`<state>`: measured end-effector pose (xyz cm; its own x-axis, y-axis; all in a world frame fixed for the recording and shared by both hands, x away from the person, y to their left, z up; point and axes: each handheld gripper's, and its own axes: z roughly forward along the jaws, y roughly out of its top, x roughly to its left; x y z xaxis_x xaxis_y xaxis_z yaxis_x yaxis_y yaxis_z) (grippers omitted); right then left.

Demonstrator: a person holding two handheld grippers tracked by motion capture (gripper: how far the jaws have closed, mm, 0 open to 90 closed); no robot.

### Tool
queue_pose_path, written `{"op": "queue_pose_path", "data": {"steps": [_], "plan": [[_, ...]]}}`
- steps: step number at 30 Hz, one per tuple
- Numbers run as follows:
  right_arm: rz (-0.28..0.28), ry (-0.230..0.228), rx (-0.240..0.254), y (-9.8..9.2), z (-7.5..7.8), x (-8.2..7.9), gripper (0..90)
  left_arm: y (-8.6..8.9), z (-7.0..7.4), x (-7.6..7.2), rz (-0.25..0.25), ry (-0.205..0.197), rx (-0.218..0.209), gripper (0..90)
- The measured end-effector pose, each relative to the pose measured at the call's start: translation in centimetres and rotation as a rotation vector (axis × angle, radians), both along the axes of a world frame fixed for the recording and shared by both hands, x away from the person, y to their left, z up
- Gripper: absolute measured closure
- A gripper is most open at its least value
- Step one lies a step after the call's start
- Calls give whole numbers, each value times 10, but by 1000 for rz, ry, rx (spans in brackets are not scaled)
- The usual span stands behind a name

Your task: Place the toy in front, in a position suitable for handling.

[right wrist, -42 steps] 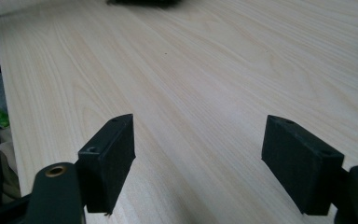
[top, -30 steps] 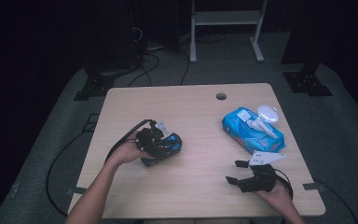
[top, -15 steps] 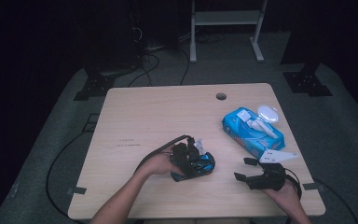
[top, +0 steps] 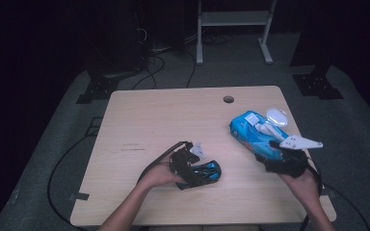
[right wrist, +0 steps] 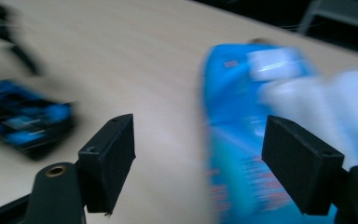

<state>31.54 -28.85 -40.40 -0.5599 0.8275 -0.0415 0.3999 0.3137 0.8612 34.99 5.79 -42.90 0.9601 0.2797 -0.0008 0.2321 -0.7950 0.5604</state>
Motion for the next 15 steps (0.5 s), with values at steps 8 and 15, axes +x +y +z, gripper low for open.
{"op": "queue_pose_path", "data": {"steps": [8,15], "plan": [[-130,67,-127,-11,6,60,280,32,-1,-17,66,-84,-77,108],[-164,170,-120,-10,-4,85,675,54,-9,-19,97,-92,-149,90]]}}
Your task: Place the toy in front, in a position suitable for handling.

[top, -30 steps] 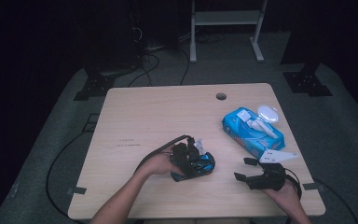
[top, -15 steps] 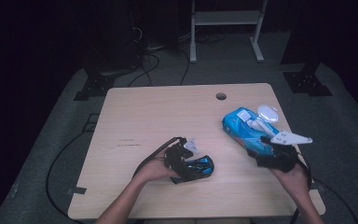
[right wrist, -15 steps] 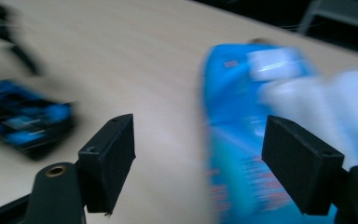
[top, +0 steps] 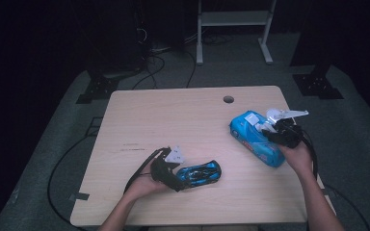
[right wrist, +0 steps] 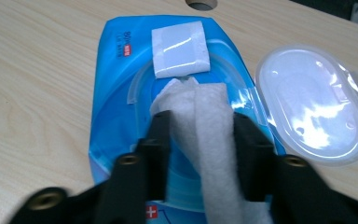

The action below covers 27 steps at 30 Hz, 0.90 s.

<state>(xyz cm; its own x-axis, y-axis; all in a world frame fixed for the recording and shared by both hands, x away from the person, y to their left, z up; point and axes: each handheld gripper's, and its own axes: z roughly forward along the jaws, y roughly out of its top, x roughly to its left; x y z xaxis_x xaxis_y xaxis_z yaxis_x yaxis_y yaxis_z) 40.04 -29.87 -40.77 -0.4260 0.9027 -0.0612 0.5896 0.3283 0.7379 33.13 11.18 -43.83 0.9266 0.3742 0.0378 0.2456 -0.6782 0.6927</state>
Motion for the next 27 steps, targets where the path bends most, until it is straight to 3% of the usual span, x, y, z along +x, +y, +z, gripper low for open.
{"op": "queue_pose_path", "data": {"steps": [4,6,10,14,16,20,21,27], "plan": [[5,-15,80,-5,7,-4,857,7,-3,-3,9,-17,-9,87],[22,-34,118,-6,17,-10,864,8,-5,-2,9,-6,-2,88],[78,-96,144,-4,45,-27,867,8,-7,-3,7,-9,7,88],[194,-135,182,12,72,-53,865,8,-7,-5,-3,-10,8,87],[268,-138,160,27,78,-70,864,7,-7,-6,-7,-12,11,87],[426,-102,165,61,74,-99,856,6,-10,-7,-15,-5,13,87],[466,-76,170,70,70,-103,846,6,-11,-8,-21,-1,14,87],[611,29,143,118,40,-112,842,5,-12,-7,-36,13,6,88]]}}
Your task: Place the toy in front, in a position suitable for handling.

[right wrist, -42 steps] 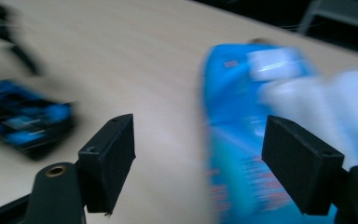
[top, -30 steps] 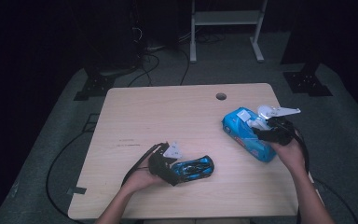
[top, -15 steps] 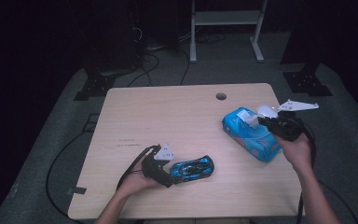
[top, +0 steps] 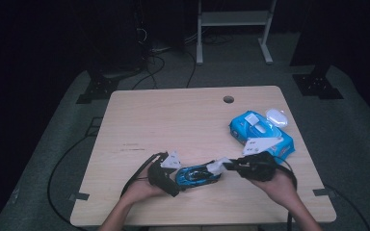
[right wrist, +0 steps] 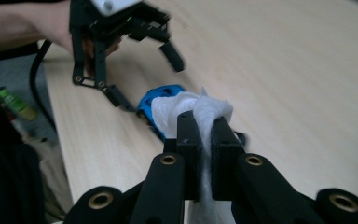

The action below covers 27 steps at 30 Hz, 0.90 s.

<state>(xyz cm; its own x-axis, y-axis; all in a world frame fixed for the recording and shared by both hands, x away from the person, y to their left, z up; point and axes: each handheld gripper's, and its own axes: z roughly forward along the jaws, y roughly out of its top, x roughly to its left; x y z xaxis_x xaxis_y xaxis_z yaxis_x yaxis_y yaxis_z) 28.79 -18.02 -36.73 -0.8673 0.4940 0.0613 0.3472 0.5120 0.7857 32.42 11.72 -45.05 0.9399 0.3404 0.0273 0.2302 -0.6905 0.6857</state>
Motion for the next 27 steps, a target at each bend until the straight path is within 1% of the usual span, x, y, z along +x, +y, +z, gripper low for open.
{"op": "queue_pose_path", "data": {"steps": [1,2,3,4,6,7,8,10,11,13,14,17,18,20,21,22,23,24,25,26,27], "plan": [[11,23,-19,7,-8,5,839,0,0,1,-1,3,1,88],[15,33,-32,10,-13,9,838,0,-1,1,0,8,-1,88],[15,70,-37,13,-21,17,825,0,-1,2,-1,10,-2,88],[14,98,-31,14,-26,23,819,0,-2,3,3,17,-7,88],[-18,121,-61,15,-38,35,792,-1,-3,4,5,19,-5,88],[-24,147,-42,14,-45,40,769,-1,-4,4,3,21,-4,88],[-27,151,-37,14,-48,41,738,-1,-5,3,3,24,-4,88],[-31,155,-63,15,-56,41,680,-2,-7,4,3,24,9,88],[-30,159,-57,16,-59,39,626,-2,-8,4,3,26,14,88],[-36,149,-61,17,-63,36,591,-3,-10,5,0,34,20,88],[-38,139,-65,18,-65,35,555,-3,-11,5,0,40,27,88],[-47,143,-69,21,-69,34,531,-5,-14,6,-4,45,53,89],[-50,131,-76,21,-71,33,529,-5,-15,6,-4,48,58,90],[-58,126,-85,23,-75,31,568,-5,-16,6,-8,57,60,108],[-62,117,-79,22,-76,31,607,-5,-17,6,-11,59,60,131],[-65,122,-71,22,-76,30,637,-6,-17,7,-12,66,64,133],[-66,127,-67,21,-76,30,709,-6,-18,7,-15,69,70,146],[-62,126,-69,21,-75,30,756,-6,-19,7,-13,59,74,157],[-65,123,-75,21,-75,30,795,-6,-19,8,-12,63,73,159],[-57,124,-78,22,-75,30,821,-6,-19,8,-11,67,67,159],[-53,124,-82,22,-75,30,827,-5,-19,8,-8,66,64,161]]}}
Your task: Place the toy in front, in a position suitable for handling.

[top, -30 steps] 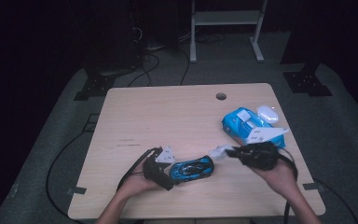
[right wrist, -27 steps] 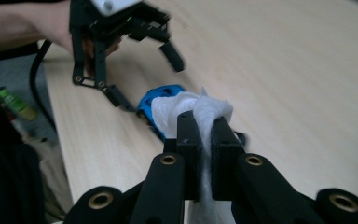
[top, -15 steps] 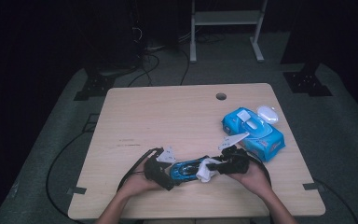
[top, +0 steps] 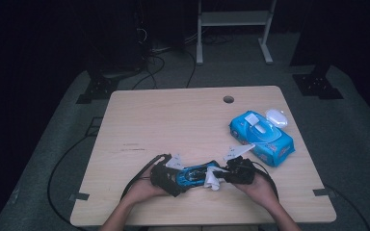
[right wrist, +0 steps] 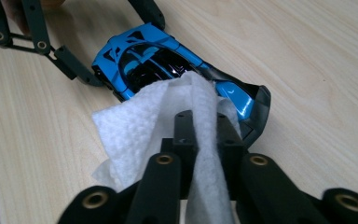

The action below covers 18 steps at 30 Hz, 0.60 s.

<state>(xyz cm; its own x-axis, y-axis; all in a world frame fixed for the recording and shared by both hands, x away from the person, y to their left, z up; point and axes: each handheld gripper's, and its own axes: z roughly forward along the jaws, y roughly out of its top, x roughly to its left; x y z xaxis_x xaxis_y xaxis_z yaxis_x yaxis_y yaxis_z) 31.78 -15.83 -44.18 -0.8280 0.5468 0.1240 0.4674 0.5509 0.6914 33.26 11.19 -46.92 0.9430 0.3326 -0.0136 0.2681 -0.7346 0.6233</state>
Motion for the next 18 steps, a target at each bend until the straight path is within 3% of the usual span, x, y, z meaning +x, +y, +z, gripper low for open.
{"op": "queue_pose_path", "data": {"steps": [4,7,10,12,16,18], "plan": [[-42,-31,23,0,7,6,837,1,0,0,-1,-1,-1,161],[-91,-77,104,3,15,10,837,2,0,1,-1,11,-12,161],[-82,-122,142,12,17,8,835,1,0,0,-8,12,-17,161],[-52,-153,93,21,11,5,832,0,-1,-1,-5,7,-17,161],[-16,-259,-91,30,-1,-5,809,1,0,-1,2,11,-22,161],[-14,-281,-99,29,-3,-9,743,2,1,-1,3,10,-29,161]]}}
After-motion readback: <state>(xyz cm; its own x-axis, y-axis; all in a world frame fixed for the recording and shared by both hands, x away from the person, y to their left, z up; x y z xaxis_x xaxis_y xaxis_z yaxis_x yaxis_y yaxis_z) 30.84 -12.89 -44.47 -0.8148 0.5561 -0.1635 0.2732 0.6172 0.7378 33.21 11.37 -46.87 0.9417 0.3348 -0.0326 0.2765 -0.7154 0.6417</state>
